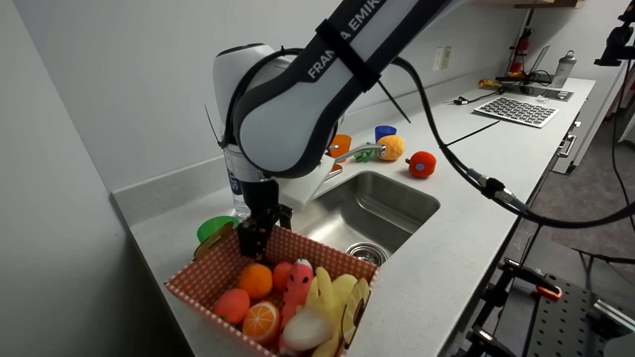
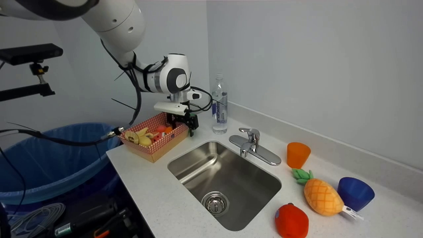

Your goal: Move the box to the left side of the counter

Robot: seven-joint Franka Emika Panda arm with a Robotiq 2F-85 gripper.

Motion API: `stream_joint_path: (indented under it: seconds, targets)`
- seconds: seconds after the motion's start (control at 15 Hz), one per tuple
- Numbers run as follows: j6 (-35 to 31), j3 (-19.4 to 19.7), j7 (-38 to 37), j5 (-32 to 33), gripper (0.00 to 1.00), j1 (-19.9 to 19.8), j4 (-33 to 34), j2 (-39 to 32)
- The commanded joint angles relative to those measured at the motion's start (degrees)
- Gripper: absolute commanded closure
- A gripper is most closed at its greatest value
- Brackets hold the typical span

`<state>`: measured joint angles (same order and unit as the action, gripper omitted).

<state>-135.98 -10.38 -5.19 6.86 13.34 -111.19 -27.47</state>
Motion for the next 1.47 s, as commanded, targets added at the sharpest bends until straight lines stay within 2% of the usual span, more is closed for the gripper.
stream_joint_path:
  seconds: [0.0,0.47,1.0,1.4]
  targets:
    - [0.2,0.8,-0.4,-0.6,0.0,0.8,0.3,0.6]
    - [-1.1,0.8,-0.7,-0.4,0.0,0.9,0.1,2.2]
    - [-5.9,0.1,0.1,-1.2,0.0,0.4,-1.9,6.9]
    - [-6.4,-0.6,0.7,-2.0,0.0,0.2,-2.4,9.8]
